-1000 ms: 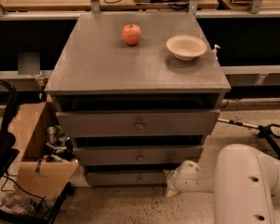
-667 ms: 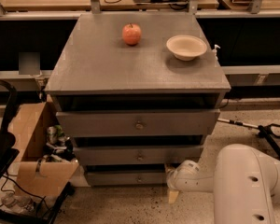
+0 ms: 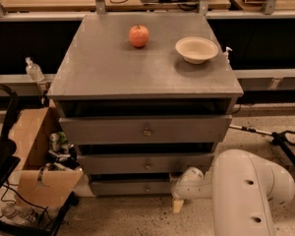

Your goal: Open bottom drawer

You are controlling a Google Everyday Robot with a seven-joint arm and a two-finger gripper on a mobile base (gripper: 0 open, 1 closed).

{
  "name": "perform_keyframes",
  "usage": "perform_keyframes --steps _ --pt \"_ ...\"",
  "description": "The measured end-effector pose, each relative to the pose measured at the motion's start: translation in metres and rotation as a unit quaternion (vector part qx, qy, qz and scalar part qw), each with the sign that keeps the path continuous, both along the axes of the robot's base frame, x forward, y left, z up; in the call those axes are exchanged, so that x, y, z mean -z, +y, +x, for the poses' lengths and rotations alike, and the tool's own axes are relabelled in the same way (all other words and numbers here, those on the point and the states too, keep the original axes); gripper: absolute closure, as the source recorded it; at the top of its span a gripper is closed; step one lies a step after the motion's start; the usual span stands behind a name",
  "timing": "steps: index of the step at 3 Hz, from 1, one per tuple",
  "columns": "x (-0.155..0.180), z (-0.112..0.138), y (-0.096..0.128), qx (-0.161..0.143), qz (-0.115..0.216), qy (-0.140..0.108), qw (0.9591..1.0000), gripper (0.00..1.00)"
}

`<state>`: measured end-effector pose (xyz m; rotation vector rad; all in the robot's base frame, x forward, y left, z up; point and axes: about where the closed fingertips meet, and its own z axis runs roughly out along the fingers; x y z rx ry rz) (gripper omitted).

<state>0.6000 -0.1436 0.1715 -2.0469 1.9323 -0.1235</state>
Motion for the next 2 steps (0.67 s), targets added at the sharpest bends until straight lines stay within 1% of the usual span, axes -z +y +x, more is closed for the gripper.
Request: perform_keyframes --steps 1,2 --pt "0.0010 -0.0010 0.0003 0.000 0.000 0.001 1.0000 0.27" --pt "0.0007 -0.0081 -0.0048 0.002 -0.008 0.011 0.9999 0.49"
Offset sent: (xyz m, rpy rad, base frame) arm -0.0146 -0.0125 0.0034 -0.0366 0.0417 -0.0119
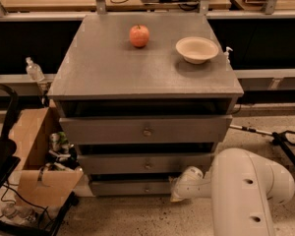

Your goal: Open bottom drawer

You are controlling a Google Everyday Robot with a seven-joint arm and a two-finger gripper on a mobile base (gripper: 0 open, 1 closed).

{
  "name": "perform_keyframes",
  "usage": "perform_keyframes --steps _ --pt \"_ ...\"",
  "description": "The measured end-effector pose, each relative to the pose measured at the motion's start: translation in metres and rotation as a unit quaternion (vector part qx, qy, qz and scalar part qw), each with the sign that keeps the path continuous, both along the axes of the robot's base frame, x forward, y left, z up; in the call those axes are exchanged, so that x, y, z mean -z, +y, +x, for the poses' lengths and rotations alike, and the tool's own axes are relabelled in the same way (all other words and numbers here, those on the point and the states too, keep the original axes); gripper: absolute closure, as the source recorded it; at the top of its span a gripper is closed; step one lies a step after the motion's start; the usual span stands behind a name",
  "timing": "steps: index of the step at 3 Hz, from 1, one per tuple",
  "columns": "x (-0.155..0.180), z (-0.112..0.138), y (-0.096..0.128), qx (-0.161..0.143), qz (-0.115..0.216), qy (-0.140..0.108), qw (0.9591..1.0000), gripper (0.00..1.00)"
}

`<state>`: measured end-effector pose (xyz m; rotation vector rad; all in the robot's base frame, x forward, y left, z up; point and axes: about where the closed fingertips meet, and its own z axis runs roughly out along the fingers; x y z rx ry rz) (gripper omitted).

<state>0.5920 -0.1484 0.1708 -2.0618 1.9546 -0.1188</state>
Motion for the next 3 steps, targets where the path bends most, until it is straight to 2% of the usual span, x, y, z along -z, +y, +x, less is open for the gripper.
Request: perform_keyframes --steps 1,2,3 --pt "0.0001 -0.0120 -0.0057 -0.001 -0.013 0.018 0.9998 0.73" --pt "-0.0056 -0.0120 -0.0057 -0.001 -0.013 0.018 0.9998 0.96" --pt "-0.0083 -0.0120 -0.0057 -0.001 -0.013 0.018 0.9998 1.00"
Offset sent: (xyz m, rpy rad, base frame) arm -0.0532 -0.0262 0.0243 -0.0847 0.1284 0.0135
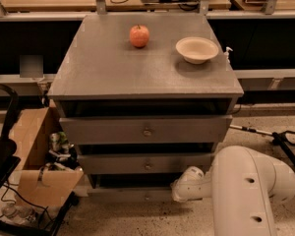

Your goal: Open bottom drawer

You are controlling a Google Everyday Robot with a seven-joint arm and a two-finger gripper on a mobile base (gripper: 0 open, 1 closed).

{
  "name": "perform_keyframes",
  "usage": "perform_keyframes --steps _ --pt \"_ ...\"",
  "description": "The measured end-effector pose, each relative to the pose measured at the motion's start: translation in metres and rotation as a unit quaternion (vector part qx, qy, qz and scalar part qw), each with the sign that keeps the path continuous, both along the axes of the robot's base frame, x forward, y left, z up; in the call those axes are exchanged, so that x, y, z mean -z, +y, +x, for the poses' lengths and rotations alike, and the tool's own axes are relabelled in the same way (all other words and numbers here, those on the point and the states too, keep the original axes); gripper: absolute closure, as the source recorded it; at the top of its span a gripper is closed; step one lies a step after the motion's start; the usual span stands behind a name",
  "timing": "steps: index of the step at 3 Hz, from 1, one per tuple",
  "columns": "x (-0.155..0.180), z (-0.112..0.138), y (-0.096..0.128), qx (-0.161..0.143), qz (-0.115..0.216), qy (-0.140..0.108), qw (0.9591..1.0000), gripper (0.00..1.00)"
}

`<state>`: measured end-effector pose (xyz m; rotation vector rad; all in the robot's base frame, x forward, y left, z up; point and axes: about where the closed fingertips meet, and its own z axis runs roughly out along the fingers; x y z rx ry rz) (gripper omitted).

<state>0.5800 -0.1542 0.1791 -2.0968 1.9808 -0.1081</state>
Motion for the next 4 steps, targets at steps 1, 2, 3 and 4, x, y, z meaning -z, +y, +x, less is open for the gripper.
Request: perform_keyframes --steps 1,2,3,4 --pt "-0.0031 0.0000 0.0000 0.000 0.000 0.000 1.0000 1.00" --pt "-0.0034 -0.0001 0.0000 0.000 0.000 0.000 1.0000 1.00" --pt "-0.0034 -0.0001 0.0000 0.000 0.000 0.000 1.0000 1.00" --pt "-0.0034 -0.0001 0.0000 0.000 0.000 0.000 1.0000 1.00"
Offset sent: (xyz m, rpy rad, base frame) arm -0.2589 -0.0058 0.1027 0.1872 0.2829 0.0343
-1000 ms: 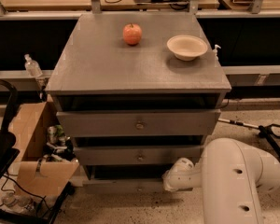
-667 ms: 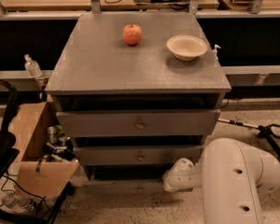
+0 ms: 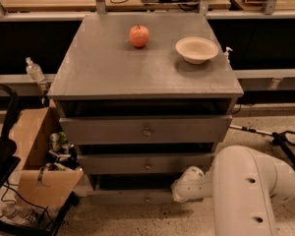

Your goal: Open bottom drawer

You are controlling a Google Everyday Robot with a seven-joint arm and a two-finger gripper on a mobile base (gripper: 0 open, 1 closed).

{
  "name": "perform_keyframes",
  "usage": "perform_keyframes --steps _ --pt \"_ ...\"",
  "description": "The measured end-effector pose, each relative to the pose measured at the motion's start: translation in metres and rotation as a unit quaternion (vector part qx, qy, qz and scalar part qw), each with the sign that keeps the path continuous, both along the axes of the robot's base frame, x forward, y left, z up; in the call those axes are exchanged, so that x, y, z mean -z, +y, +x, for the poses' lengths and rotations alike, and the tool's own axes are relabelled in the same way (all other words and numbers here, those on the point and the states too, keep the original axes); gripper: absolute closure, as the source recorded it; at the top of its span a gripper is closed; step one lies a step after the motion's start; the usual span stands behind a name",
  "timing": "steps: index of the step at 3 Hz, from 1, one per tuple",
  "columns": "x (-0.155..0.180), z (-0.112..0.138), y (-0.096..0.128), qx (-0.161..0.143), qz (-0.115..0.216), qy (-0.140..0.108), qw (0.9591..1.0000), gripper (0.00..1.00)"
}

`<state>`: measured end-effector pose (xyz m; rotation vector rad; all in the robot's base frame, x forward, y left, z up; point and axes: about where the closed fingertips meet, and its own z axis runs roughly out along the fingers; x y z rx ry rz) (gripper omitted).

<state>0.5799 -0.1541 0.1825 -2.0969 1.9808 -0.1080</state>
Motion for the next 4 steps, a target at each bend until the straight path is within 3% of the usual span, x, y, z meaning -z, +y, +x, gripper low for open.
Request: perform_keyframes --steps 3,4 --pt "0.0000 0.0000 0.0000 0.000 0.000 0.000 1.0000 0.97" --pt "0.0001 -0.0001 0.0000 0.000 0.000 0.000 1.0000 0.74"
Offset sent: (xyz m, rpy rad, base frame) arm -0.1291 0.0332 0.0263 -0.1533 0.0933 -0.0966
